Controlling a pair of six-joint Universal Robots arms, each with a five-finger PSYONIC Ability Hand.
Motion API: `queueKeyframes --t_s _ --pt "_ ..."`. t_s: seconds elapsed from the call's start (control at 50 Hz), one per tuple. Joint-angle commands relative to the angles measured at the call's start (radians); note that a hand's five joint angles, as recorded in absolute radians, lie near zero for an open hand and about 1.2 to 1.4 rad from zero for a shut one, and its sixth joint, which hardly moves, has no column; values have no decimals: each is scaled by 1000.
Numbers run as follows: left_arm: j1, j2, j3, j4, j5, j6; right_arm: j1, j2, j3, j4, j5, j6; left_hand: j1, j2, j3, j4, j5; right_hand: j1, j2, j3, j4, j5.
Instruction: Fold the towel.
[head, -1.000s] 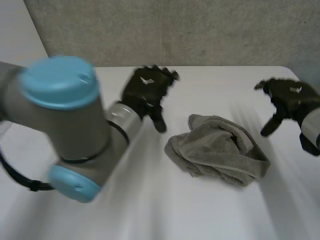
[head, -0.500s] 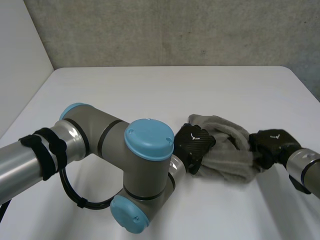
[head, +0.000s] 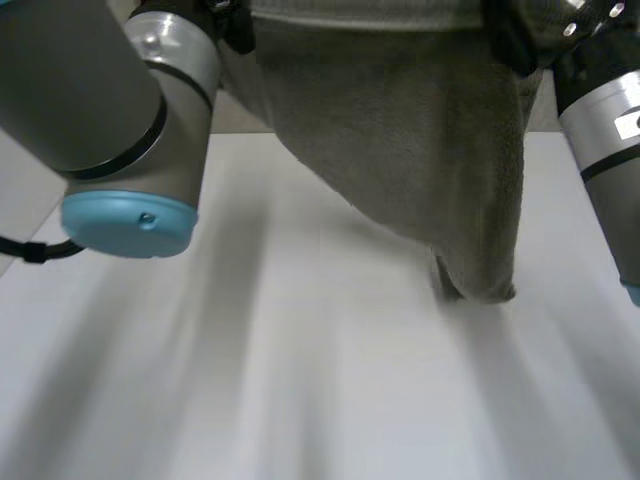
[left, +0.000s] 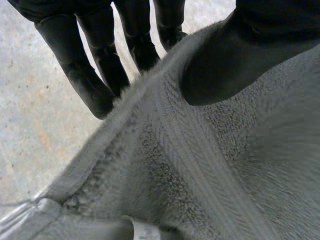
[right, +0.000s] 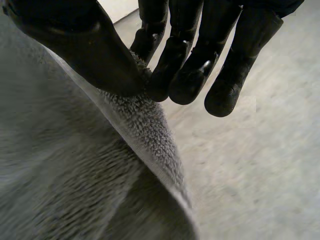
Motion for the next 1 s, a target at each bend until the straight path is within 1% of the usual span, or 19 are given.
queueKeyframes --t_s 0.02,0.04,0.08,0.1,0.14,0.16,0.2,0.26,0.28,0.3,0.32,0.34,0.36,0.46,0.56,0.7,0.74,0.82,1.0 --pt "4 93 -393 6 39 6 89 81 53 306 -15 -22 -15 -115 -137 -117 -258 82 68 72 58 58" --pt "4 93 -394 6 39 6 89 81 54 306 -15 -22 -15 -115 -137 -117 -258 82 68 72 58 58" --pt "11 124 -588 37 85 10 111 103 99 383 -15 -48 -15 -115 -137 -117 -258 82 68 72 58 58" --pt "11 124 -589 37 85 10 111 103 100 383 -15 -48 -15 -115 -137 -117 -258 82 68 72 58 58" --pt "23 148 -757 97 124 15 109 138 147 433 -16 -94 -15 -115 -137 -117 -258 46 31 35 21 21" --pt "23 148 -758 97 125 15 109 138 147 434 -16 -94 -15 -115 -137 -117 -258 45 31 35 21 21" --pt "40 173 -886 164 138 41 118 196 170 472 -13 -162 -15 -115 -137 -117 -258 -233 -247 -243 -257 -257" --pt "53 185 -931 197 140 62 117 216 175 486 -4 -189 -15 -115 -137 -117 -258 -289 -304 -300 -314 -314" --pt "67 196 -969 222 140 85 108 227 173 492 8 -209 -15 -115 -137 -117 -258 -350 -365 -361 -375 -375" --pt "81 204 -997 245 140 113 106 228 173 493 4 -214 -15 -115 -137 -117 -258 -540 -554 -551 -564 -564" --pt "81 204 -997 246 140 113 106 228 173 493 4 -214 -15 -115 -137 -117 -258 -542 -556 -552 -566 -566" --pt "90 208 -1014 259 142 134 105 227 173 489 4 -208 -15 -115 -137 -117 -258 -786 -800 -797 -810 -810" --pt "99 211 -1024 267 142 153 106 222 169 486 7 -205 -15 -115 -137 -117 -258 -914 -928 -924 -938 -938" --pt "125 230 -1029 270 142 161 88 193 149 492 22 -202 -20 -120 -142 -122 -263 -965 -979 -975 -989 -989" --pt "167 240 -1026 272 143 159 33 166 159 493 43 -206 -29 -129 -151 -131 -272 -944 -959 -955 -969 -969" --pt "185 237 -1017 272 148 159 -15 173 175 472 40 -222 -41 -141 -163 -143 -284 -921 -935 -931 -945 -945" --pt "198 237 -1009 272 158 159 -73 205 163 452 25 -237 -41 -141 -163 -143 -284 -921 -935 -931 -945 -945" --pt "216 237 -995 272 168 158 -111 276 135 446 22 -274 -41 -141 -163 -143 -284 -929 -944 -940 -954 -954" --pt "233 227 -965 270 177 158 -116 463 25 438 7 -320 -41 -141 -163 -143 -284 -903 -917 -914 -927 -927"
